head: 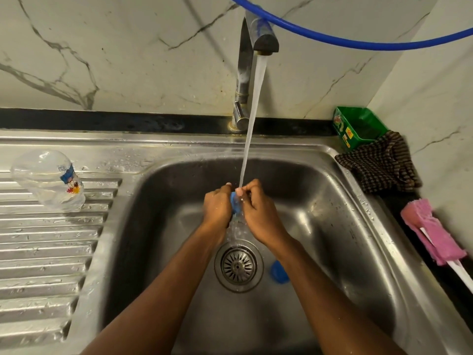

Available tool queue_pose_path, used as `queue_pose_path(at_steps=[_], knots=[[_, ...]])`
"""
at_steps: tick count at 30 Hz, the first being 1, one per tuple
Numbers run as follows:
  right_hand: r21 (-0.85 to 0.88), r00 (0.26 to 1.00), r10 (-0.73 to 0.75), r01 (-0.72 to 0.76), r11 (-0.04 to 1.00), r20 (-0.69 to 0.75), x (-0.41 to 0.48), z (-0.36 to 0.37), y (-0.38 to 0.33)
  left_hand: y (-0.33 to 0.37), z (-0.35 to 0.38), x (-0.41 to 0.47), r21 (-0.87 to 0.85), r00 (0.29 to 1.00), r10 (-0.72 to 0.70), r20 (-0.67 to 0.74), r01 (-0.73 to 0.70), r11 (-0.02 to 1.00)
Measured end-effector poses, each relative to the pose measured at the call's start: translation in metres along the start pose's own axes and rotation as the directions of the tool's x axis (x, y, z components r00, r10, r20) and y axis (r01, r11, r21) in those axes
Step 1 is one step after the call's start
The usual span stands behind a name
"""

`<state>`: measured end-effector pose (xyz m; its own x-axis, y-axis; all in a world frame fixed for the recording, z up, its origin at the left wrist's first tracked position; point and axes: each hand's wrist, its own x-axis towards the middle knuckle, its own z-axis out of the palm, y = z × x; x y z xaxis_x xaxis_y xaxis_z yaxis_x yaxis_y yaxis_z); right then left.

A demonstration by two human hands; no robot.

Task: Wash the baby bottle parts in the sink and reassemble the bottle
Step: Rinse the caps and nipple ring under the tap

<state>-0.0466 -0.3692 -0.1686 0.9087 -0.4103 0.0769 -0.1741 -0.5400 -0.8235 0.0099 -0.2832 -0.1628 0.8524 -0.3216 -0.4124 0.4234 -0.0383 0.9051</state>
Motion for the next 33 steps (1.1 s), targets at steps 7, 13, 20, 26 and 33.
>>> queue_pose_path(at_steps=[7, 13, 20, 26, 33], knots=[[-0.087, 0.999, -0.020, 0.017, 0.996, -0.030, 0.004, -0.004, 0.013, 0.002, 0.002, -0.005, 0.135, 0.984, -0.133, 0.120, 0.116, 0.984], [-0.002, 0.997, 0.050, -0.051, 0.999, -0.050, 0.005, -0.004, 0.008, 0.001, 0.002, -0.003, 0.039, 0.998, -0.054, 0.020, 0.053, 0.998], [-0.079, 0.994, -0.104, 0.103, 0.992, -0.015, 0.001, -0.004, 0.004, 0.003, -0.003, 0.005, 0.104, 0.999, -0.027, 0.041, 0.023, 0.994], [0.014, 0.996, 0.083, -0.084, 0.996, 0.024, 0.003, -0.008, 0.008, 0.003, -0.002, -0.004, 0.085, 0.971, -0.115, 0.211, 0.099, 0.991], [-0.016, 0.994, -0.093, 0.094, 0.995, 0.054, -0.002, -0.004, 0.001, 0.008, -0.008, 0.004, 0.062, 0.987, -0.129, 0.097, 0.124, 0.990]])
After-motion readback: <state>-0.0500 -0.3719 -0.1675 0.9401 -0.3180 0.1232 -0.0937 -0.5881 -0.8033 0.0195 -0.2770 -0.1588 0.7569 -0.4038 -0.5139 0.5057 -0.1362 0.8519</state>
